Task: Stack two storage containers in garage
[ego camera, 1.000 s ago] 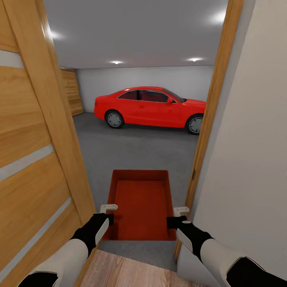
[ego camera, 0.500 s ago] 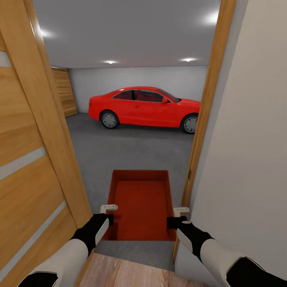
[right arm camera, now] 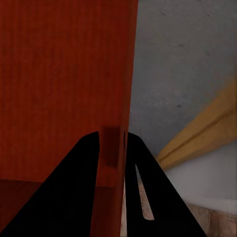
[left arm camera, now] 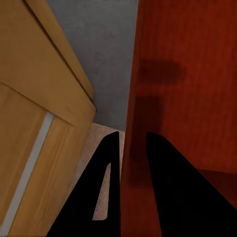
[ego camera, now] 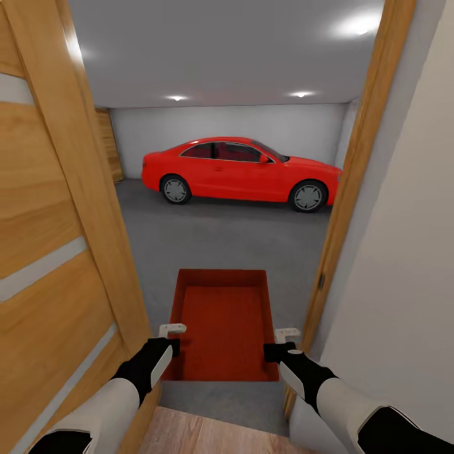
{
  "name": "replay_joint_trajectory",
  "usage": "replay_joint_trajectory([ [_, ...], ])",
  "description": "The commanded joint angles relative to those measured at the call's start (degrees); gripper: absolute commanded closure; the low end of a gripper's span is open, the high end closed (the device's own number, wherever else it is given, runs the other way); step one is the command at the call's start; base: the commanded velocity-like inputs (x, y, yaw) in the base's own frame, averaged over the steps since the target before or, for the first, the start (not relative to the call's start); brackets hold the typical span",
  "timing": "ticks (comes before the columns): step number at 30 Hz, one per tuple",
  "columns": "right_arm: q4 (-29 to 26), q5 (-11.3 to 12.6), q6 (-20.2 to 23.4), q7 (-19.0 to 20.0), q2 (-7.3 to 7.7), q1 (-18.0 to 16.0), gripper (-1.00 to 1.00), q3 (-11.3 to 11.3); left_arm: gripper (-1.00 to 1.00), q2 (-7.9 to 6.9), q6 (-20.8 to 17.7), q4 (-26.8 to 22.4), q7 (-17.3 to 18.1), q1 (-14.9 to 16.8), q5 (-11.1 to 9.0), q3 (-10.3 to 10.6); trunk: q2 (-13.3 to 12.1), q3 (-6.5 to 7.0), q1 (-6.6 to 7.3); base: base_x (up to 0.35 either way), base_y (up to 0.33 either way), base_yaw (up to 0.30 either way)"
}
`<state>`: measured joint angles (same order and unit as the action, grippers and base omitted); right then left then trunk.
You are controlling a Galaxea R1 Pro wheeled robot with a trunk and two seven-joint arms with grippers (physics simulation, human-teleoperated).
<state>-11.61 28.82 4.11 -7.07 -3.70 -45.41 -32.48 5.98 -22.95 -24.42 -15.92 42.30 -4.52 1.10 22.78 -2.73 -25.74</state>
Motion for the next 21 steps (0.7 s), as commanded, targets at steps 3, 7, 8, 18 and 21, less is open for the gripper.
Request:
replay_joint_trajectory([
  [3,2.56,1.69,0.38,-0.32,1.33,-0.03,1.00,-0.57,1.00,-0.71,-0.08,-2.21,-0.34,0.06,-0.93,0.28,0.14,-0.14,-0.05,0.106,0.224,0.000],
  [7,2.56,1.68,0.38,-0.31,1.33,-0.03,1.00,-0.57,1.00,-0.70,-0.08,-2.21,-0.34,0.06,-0.93,0.29,0.14,-0.14,-0.05,0.106,0.216,0.000],
  [8,2.56,1.69,0.38,-0.34,1.33,-0.03,1.00,-0.57,1.00,-0.70,-0.08,-2.21,-0.34,0.06,-0.93,0.28,0.14,-0.14,-0.05,0.106,0.205,0.000],
  [18,2.56,1.68,0.38,-0.40,1.24,-0.03,1.00,-0.57,1.00,-0.70,-0.08,-2.30,-0.34,0.06,-0.93,0.26,0.14,-0.14,-0.05,0.040,0.074,-0.117],
  [21,2.56,1.68,0.38,-0.40,1.24,-0.03,1.00,-0.57,1.00,-0.70,-0.08,-2.32,-0.34,0.06,-0.93,0.24,0.14,-0.14,-0.05,0.001,0.001,-0.239],
])
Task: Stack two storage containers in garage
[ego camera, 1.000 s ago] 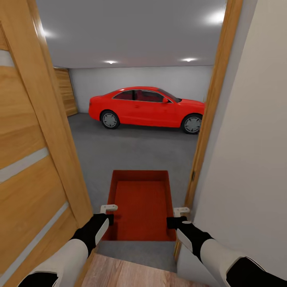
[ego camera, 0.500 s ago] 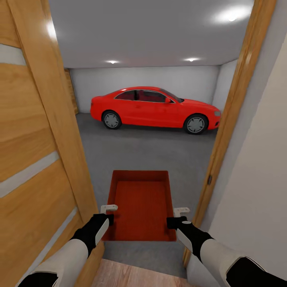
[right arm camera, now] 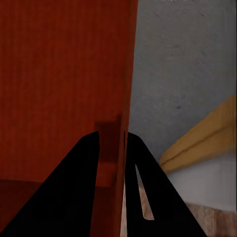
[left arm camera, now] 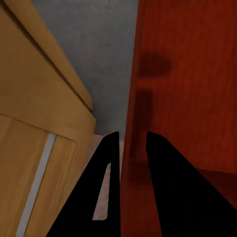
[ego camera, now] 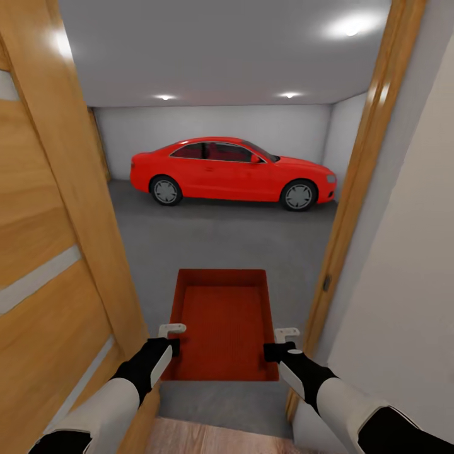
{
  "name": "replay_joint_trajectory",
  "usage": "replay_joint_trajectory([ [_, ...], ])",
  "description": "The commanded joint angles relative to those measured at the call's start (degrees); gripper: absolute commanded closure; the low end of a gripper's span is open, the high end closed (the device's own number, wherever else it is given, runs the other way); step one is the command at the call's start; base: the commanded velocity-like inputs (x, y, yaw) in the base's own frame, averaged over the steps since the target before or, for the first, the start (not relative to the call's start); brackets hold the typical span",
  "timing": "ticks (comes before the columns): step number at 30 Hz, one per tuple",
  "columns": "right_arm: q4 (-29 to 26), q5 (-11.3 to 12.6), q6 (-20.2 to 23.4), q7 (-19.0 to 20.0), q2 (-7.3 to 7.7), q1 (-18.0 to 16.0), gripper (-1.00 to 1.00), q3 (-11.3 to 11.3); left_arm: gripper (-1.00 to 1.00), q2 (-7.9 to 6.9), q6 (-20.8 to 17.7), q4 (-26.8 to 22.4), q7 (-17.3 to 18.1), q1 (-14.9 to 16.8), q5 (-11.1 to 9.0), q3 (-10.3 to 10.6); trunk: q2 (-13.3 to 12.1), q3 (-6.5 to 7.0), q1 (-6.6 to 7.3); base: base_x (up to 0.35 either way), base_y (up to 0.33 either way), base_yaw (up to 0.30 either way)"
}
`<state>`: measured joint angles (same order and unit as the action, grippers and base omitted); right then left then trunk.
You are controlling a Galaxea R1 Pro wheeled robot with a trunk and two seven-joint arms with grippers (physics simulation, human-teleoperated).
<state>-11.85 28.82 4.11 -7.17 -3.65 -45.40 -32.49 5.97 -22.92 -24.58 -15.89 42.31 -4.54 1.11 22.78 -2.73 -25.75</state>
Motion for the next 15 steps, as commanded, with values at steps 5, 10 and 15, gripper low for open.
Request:
replay_joint_trajectory([
  [5,2.79,1.70,0.38,-0.30,1.24,-0.03,1.00,-0.55,1.00,-0.69,-0.11,-2.14,-0.37,0.05,-0.91,0.22,0.14,-0.14,-0.04,0.000,0.000,-0.234],
  [10,2.79,1.68,0.38,-0.29,1.25,-0.03,1.00,-0.55,1.00,-0.70,-0.11,-2.14,-0.37,0.05,-0.91,0.23,0.14,-0.14,-0.04,0.000,0.000,-0.209],
  [15,2.79,1.68,0.38,-0.30,1.25,-0.03,1.00,-0.55,1.00,-0.68,-0.11,-2.14,-0.37,0.05,-0.91,0.25,0.14,-0.14,-0.04,0.000,0.000,-0.193],
])
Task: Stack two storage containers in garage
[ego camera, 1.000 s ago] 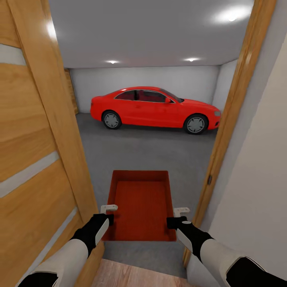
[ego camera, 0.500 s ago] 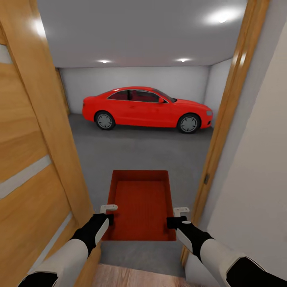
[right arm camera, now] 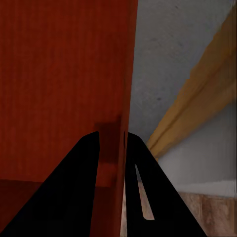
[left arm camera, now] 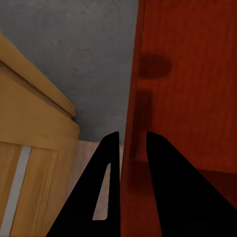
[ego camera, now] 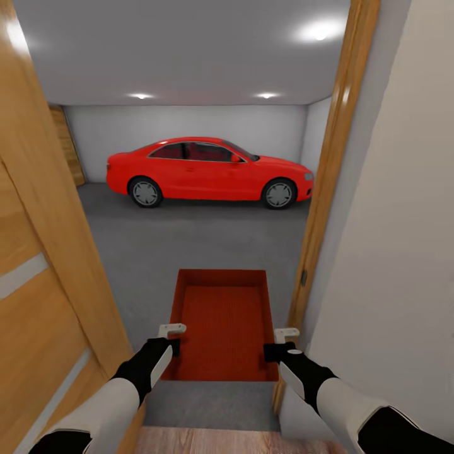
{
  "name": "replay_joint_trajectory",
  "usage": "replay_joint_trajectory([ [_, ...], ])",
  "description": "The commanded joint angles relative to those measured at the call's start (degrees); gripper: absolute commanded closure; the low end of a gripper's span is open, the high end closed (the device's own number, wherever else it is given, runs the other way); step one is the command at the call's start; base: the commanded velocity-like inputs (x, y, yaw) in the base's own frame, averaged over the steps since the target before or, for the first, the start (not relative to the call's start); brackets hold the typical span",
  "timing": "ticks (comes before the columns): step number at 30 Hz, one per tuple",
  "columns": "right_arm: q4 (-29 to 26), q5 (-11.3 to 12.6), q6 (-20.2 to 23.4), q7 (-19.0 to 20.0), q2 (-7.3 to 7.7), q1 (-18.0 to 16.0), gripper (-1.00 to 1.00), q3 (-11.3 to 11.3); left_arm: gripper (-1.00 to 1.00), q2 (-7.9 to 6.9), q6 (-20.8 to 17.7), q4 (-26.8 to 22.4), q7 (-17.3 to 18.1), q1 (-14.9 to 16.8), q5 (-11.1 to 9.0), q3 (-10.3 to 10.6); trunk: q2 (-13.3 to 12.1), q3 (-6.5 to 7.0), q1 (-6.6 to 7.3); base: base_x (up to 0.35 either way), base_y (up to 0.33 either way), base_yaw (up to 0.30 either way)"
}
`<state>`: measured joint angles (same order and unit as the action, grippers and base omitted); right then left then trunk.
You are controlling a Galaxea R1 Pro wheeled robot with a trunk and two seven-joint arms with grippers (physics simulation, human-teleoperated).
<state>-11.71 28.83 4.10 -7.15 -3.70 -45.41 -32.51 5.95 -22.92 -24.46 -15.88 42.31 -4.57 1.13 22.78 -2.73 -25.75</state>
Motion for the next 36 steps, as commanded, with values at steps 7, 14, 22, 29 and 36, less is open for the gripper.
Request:
replay_joint_trajectory([
  [7,2.66,1.66,0.38,-0.28,1.32,-0.03,1.00,-0.54,1.00,-0.66,-0.11,-2.30,-0.38,0.05,-0.88,0.21,0.14,-0.14,-0.04,0.000,0.000,-0.096],
  [14,2.66,1.66,0.38,-0.25,1.32,-0.03,1.00,-0.54,1.00,-0.68,-0.11,-2.29,-0.38,0.05,-0.88,0.23,0.14,-0.14,-0.04,0.000,0.000,-0.004],
  [22,2.66,1.66,0.38,-0.23,1.32,-0.03,1.00,-0.54,1.00,-0.68,-0.11,-2.26,-0.38,0.05,-0.88,0.24,0.14,-0.14,-0.04,0.070,0.106,0.000],
  [29,2.66,1.66,0.38,-0.23,1.32,-0.03,1.00,-0.54,1.00,-0.67,-0.11,-2.26,-0.38,0.05,-0.88,0.25,0.14,-0.14,-0.04,0.077,0.097,0.000],
  [36,2.66,1.68,0.38,-0.23,1.32,-0.03,1.00,-0.54,1.00,-0.67,-0.11,-2.33,-0.38,0.05,-0.88,0.23,0.14,-0.14,-0.04,0.004,0.004,0.000],
])
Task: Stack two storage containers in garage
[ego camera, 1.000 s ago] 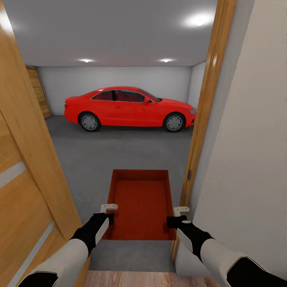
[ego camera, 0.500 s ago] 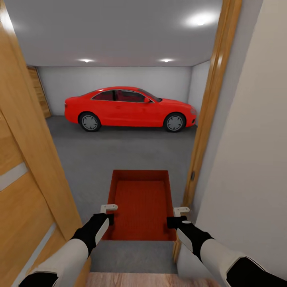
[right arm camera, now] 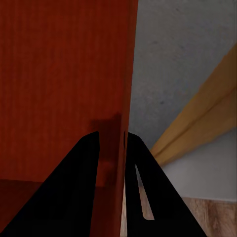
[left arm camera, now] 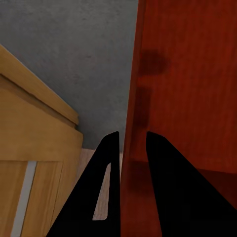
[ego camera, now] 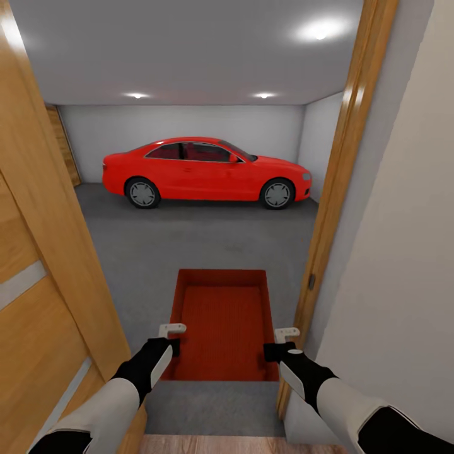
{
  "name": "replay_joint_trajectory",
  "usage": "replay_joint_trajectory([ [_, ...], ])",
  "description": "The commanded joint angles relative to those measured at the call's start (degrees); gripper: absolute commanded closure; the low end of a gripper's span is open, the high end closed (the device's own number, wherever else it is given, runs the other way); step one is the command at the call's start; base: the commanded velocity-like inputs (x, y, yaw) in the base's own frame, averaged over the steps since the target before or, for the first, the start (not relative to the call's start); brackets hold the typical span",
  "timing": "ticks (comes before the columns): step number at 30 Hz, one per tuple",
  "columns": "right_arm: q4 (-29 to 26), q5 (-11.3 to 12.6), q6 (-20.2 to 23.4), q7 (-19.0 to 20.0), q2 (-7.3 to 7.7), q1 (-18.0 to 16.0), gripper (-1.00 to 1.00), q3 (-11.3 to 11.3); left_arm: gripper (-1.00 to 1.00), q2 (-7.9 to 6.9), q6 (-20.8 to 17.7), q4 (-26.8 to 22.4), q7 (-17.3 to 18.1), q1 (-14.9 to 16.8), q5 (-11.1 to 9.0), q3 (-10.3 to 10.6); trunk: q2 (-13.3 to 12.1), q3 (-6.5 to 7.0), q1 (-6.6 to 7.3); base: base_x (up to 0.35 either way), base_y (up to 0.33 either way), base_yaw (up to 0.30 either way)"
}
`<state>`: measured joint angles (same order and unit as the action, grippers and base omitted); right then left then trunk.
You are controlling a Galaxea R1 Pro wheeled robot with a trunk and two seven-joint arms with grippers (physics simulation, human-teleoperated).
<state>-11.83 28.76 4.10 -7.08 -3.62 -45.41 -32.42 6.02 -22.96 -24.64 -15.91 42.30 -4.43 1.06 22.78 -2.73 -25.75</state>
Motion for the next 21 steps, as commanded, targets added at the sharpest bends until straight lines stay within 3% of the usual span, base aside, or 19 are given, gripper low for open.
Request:
replay_joint_trajectory([
  [1,2.78,1.75,0.38,-0.31,1.26,-0.03,1.00,-0.63,1.00,-0.74,-0.07,-2.15,-0.35,0.06,-1.02,0.30,0.14,-0.14,-0.04,0.000,0.000,0.000],
  [14,2.78,1.76,0.39,-0.31,1.30,-0.03,1.00,-0.63,1.00,-0.70,-0.07,-2.10,-0.35,0.06,-1.02,0.28,0.14,-0.14,-0.04,0.004,0.007,0.000],
  [21,2.78,1.76,0.40,-0.31,1.31,-0.03,1.00,-0.63,1.00,-0.68,-0.07,-2.08,-0.35,0.06,-1.02,0.33,0.14,-0.14,-0.04,0.127,0.232,0.000],
])
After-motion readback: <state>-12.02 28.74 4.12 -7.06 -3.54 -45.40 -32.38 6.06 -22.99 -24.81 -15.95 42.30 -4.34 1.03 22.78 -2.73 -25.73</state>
